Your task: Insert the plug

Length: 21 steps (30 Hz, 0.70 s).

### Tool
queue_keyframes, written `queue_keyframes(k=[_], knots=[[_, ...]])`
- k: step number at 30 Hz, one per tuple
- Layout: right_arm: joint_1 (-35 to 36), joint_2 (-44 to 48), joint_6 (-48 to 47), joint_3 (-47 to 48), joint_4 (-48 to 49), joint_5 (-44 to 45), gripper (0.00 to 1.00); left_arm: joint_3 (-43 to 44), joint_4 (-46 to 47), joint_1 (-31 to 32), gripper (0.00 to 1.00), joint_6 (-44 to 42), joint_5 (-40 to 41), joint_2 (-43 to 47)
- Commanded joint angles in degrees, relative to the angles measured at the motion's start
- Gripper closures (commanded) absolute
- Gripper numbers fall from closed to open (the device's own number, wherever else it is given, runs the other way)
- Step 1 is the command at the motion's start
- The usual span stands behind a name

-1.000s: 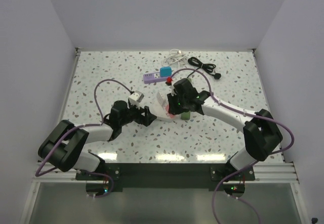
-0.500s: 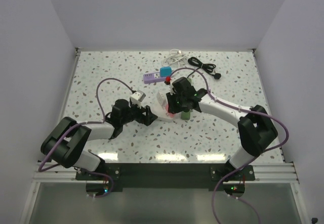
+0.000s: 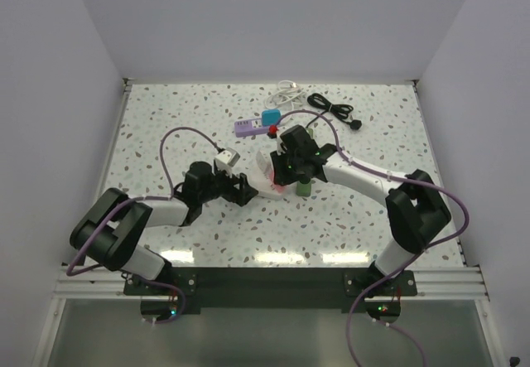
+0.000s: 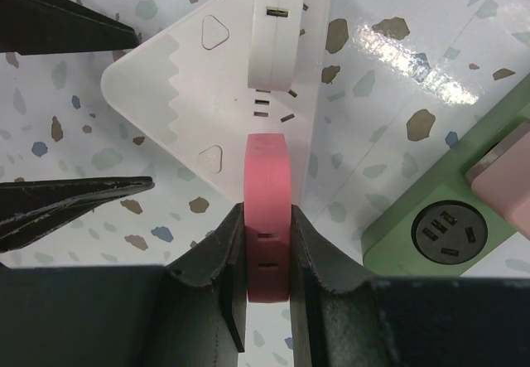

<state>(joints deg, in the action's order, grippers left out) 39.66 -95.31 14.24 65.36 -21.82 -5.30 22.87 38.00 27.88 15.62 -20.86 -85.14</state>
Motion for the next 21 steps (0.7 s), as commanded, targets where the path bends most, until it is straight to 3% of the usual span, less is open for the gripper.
queue_keyframes(k=[1,5,14,21], knots=[[-0.2,0.1,-0.9,2.0,-0.6,0.5,1.00,2.1,1.7,-0.3,0.13,-1.2,-0.8,-0.6],[-0.1,0.3,-0.6,1.9,-0.5,1.3,1.00,2.4,2.1,-0.3,0.17,-1.2,-1.3,-1.2],[0.2,-0.4,0.0,1.2,0.8,0.8,1.00,3.8,2.1,-0.4,0.36,-1.3,-2.9,-5.0],[0.5,-1.1,0.6,-0.1,2.7,-0.9,1.00,4.3,1.9,-0.4,0.39,-1.4,-3.3,-5.5]])
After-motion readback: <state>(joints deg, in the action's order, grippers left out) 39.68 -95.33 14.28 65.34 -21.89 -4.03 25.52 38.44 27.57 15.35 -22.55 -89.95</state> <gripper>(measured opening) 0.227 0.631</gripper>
